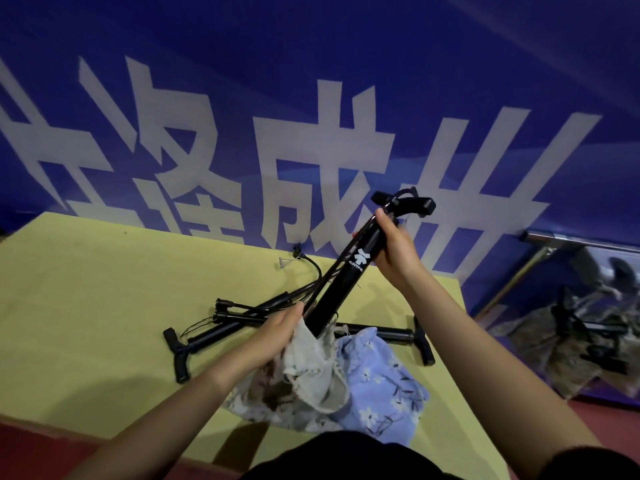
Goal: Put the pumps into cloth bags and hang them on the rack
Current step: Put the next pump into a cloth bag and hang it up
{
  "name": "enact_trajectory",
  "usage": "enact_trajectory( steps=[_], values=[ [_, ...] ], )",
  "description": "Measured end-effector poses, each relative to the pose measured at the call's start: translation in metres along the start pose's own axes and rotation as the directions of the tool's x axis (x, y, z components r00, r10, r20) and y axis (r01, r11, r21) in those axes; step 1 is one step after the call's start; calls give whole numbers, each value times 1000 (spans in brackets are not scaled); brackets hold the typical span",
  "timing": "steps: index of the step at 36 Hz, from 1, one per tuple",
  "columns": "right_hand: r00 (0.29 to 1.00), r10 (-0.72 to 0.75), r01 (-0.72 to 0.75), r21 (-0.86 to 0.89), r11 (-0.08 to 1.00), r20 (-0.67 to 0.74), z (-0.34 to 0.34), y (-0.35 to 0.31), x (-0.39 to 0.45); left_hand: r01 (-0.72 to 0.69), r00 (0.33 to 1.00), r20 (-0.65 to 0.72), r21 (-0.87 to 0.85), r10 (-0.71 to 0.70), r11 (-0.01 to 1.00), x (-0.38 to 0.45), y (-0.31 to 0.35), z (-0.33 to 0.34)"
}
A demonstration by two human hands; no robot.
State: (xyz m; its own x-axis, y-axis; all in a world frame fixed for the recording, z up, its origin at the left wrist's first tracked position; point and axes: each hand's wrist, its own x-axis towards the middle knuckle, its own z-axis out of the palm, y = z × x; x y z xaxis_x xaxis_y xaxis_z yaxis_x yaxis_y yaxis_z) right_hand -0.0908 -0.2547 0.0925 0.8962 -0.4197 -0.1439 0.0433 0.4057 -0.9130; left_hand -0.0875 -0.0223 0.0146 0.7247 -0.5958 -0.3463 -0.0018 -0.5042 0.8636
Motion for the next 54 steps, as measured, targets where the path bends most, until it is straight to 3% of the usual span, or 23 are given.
enact_trajectory(
  steps=[5, 8, 11, 14, 19, 22, 28, 33, 36, 42, 46, 48, 51, 54],
  values=[
    [996, -83, 82, -43, 996, -29, 12, 10, -7, 12, 994, -102, 370, 28, 929, 14, -2, -8],
    [993, -110, 107, -52, 993, -50, 20, 20, -10, 22, 991, -123, 482, 43, 876, 9, 5, -14],
    [991, -128, 128, -12, 992, -32, 27, 27, -16, 39, 979, -200, 343, 32, 939, 8, 8, -18],
    [988, -154, 155, -40, 987, 8, 35, 37, -26, 51, 971, -230, -56, -62, 997, 6, 11, -25],
    [982, -181, 187, -169, 968, 54, 41, 63, -45, -12, 983, -158, -556, -91, 831, 1, 23, -28],
    [980, -188, 196, -192, 962, 58, 45, 75, -55, -60, 987, -147, -692, -59, 720, -1, 38, -28],
    [985, -79, 124, -307, 944, 155, 40, 91, -70, -191, 960, -280, -717, -26, 670, 0, 58, -38],
    [917, -45, 270, -534, 801, 396, 22, 84, -73, -136, 977, -208, -753, -37, 644, -3, 53, -42],
    [900, -1, 280, -578, 766, 435, 17, 76, -70, -86, 979, -181, -776, -91, 624, -3, 47, -45],
    [884, 59, 248, -573, 781, 463, 26, 69, -74, -65, 953, -277, -588, -124, 806, -5, 47, -56],
    [915, -49, 315, -632, 708, 401, 36, 72, -73, -41, 966, -230, -597, -122, 801, -2, 46, -63],
    [931, -149, 330, -596, 732, 333, 41, 75, -74, -20, 963, -225, -617, -152, 786, -1, 45, -64],
    [902, -342, 432, -558, 708, 265, 42, 80, -73, -1, 962, -216, -618, -169, 786, -3, 41, -64],
    [900, -332, 435, -527, 730, 283, 38, 82, -70, 15, 963, -203, -618, -178, 786, -5, 35, -65]
  ],
)
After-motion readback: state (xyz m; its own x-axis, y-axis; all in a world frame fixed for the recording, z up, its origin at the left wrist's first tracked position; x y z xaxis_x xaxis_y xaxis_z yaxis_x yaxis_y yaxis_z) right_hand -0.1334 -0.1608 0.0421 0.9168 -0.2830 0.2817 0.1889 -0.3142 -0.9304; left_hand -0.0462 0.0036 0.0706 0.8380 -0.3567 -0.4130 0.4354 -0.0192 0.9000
